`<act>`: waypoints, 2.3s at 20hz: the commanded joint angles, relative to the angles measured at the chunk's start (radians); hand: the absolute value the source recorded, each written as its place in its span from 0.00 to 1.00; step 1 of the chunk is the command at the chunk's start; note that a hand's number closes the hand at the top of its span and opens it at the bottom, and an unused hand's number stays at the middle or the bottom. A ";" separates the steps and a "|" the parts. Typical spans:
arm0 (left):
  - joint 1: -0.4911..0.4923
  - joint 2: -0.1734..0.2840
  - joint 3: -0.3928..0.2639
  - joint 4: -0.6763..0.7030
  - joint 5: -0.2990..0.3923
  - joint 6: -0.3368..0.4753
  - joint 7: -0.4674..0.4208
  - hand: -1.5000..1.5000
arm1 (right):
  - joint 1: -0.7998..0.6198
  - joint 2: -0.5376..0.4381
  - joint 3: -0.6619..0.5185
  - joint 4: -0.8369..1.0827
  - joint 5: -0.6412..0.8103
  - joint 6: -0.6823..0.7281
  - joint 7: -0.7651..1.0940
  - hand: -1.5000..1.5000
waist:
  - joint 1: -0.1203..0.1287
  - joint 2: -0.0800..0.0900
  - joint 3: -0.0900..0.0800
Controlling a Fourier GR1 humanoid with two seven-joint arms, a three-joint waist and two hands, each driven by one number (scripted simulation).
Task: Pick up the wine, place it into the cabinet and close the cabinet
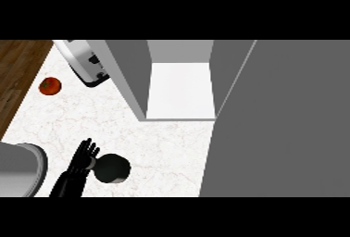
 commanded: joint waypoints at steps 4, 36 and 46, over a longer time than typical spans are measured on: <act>-0.079 -0.001 0.034 0.141 0.040 -0.037 -0.027 0.00 | -0.004 -0.022 -0.045 -0.138 -0.097 -0.004 0.114 0.00 | -0.001 -0.001 0.000; -0.260 -0.017 -0.064 0.355 -0.171 0.091 -0.437 1.00 | -0.034 -0.024 -0.025 -0.076 -0.071 -0.038 0.114 0.00 | 0.005 -0.001 0.001; -0.345 -0.075 -0.074 0.153 -0.099 0.292 -0.279 1.00 | -0.032 -0.035 -0.073 -0.058 -0.135 -0.022 0.111 0.00 | 0.006 -0.004 0.002</act>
